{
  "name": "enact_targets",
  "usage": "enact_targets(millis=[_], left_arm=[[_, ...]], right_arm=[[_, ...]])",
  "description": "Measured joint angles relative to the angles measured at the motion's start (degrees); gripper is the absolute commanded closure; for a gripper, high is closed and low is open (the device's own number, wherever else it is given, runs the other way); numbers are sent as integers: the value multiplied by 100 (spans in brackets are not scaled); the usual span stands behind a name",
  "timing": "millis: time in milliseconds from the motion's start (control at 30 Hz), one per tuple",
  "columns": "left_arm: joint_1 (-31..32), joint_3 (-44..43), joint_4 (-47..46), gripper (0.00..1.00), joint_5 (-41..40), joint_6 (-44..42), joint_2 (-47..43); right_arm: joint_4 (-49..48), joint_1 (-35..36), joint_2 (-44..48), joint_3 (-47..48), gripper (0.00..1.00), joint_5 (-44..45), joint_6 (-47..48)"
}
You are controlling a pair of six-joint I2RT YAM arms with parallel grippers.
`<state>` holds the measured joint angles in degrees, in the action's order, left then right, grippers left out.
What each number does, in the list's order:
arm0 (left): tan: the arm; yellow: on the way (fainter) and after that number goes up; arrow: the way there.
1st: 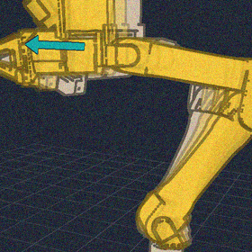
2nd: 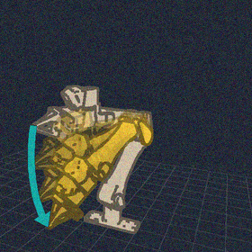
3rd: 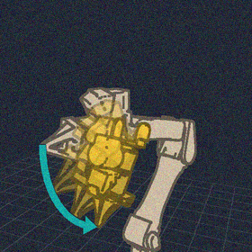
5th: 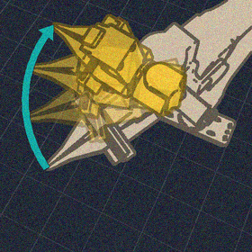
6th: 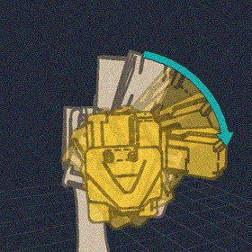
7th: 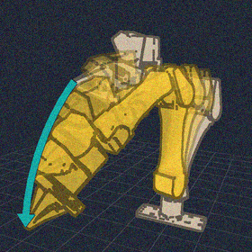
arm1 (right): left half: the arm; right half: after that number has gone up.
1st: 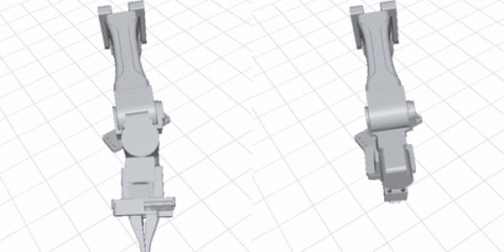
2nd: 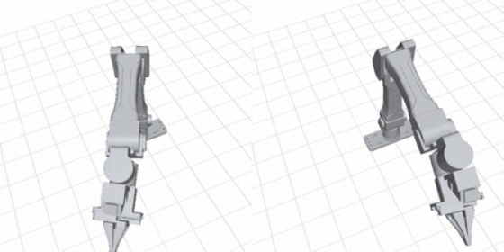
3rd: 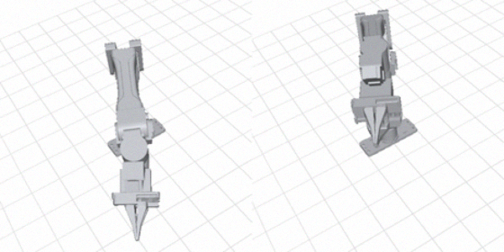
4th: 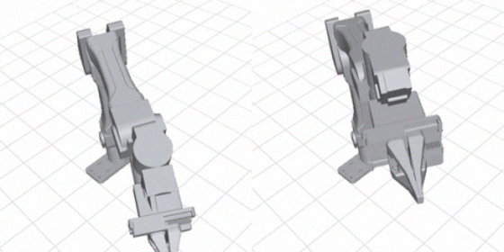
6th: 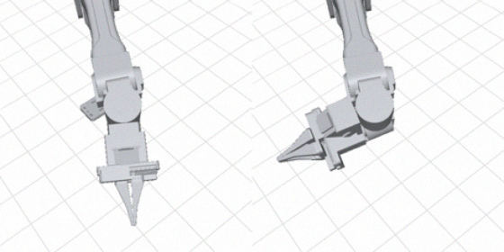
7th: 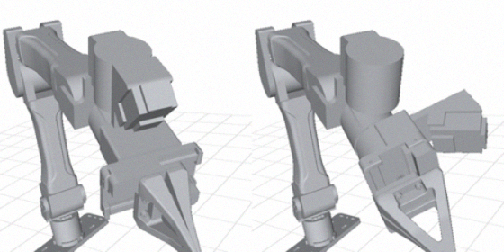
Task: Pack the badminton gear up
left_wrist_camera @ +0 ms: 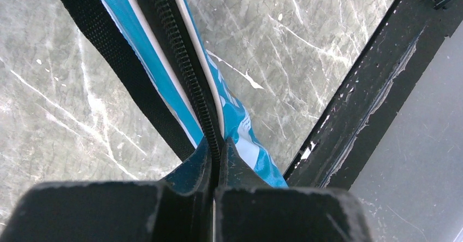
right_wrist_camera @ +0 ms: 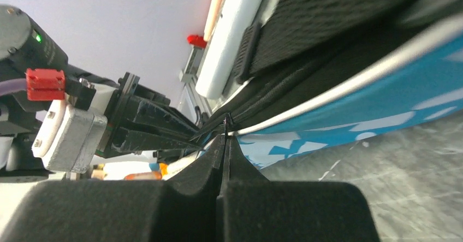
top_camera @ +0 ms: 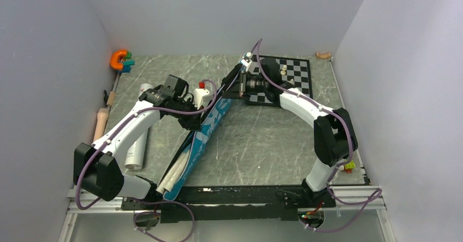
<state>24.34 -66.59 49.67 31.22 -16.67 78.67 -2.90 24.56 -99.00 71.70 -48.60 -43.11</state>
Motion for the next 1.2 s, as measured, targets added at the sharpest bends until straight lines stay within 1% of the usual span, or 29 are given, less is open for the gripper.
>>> enact_targets(millis=[333, 533, 667, 867, 900, 1033, 1200], left_arm=[[0, 0, 35, 100, -76, -11, 0], [0, 0, 57, 100, -96, -9, -4], [0, 0, 70, 100, -98, -4, -9], [-22, -15, 42, 100, -103, 13, -9], [-39, -28, 46, 100, -103, 31, -9], [-149, -133, 79, 100, -87, 105, -2], [-413, -568, 195, 100, -39, 299, 149]], right_arm=[[-116, 861, 157, -352, 100, 111, -240], [-413, 1392, 238, -678, 100, 275, -514], [-557, 1683, 238, -811, 85, 444, -686], [-570, 1784, 511, -944, 52, 452, -778], [-511, 1786, 649, -946, 48, 483, -728], [-151, 1714, 1285, -946, 40, 809, -424], [544, 1768, 1993, -903, 37, 1725, 157]])
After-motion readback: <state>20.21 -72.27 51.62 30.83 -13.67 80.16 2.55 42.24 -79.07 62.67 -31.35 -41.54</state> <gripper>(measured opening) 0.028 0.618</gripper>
